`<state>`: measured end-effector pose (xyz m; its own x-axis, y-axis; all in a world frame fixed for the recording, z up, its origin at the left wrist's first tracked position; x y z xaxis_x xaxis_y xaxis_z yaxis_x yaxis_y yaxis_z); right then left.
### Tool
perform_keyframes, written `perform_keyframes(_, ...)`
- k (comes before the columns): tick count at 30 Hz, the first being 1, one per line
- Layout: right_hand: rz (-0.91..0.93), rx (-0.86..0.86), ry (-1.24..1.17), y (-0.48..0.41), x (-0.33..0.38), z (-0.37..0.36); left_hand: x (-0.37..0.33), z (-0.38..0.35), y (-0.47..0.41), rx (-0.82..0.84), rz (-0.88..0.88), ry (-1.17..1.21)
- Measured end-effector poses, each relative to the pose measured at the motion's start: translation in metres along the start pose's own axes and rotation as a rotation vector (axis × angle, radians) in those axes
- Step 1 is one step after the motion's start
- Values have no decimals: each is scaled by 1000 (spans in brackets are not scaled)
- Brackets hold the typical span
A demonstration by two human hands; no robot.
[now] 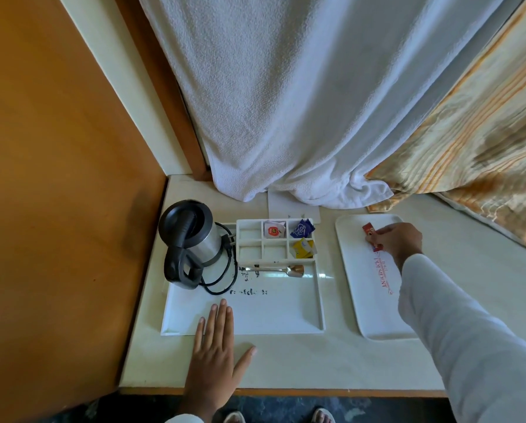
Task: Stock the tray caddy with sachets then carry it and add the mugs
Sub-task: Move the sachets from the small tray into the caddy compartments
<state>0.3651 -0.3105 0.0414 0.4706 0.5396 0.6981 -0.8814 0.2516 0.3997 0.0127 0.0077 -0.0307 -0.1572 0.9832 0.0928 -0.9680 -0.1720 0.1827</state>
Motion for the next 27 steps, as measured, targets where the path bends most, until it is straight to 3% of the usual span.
perform_keyframes(4, 80, 30, -337, 30, 21, -3, -1, 2, -1, 8, -3, -1)
perform_keyframes(8, 214, 265, -516, 75, 62, -35, 0, 4, 0, 17, 0, -9)
perform_keyframes(15, 156, 440, -413, 122, 84, -105, 0, 4, 0, 27, 2, -8)
perform_keyframes(21, 148, 354, -167, 129, 81, -135, 1, 1, 0, 18, 2, 5)
perform_keyframes(27, 80, 340, -105, 131, 77, -142, 0, 5, 0, 11, 0, 7)
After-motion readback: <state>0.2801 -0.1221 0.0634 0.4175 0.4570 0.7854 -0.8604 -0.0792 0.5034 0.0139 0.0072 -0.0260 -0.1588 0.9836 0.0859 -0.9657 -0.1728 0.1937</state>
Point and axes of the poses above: each hand's wrist, its own y-axis away from the middle knuckle, its own z-axis out of the back of the hand, x = y × z, the point moved 2 cm from there along -y, towards the middle knuckle, and after that the axes turned 14 degrees about -y, right-handed, at the moved point
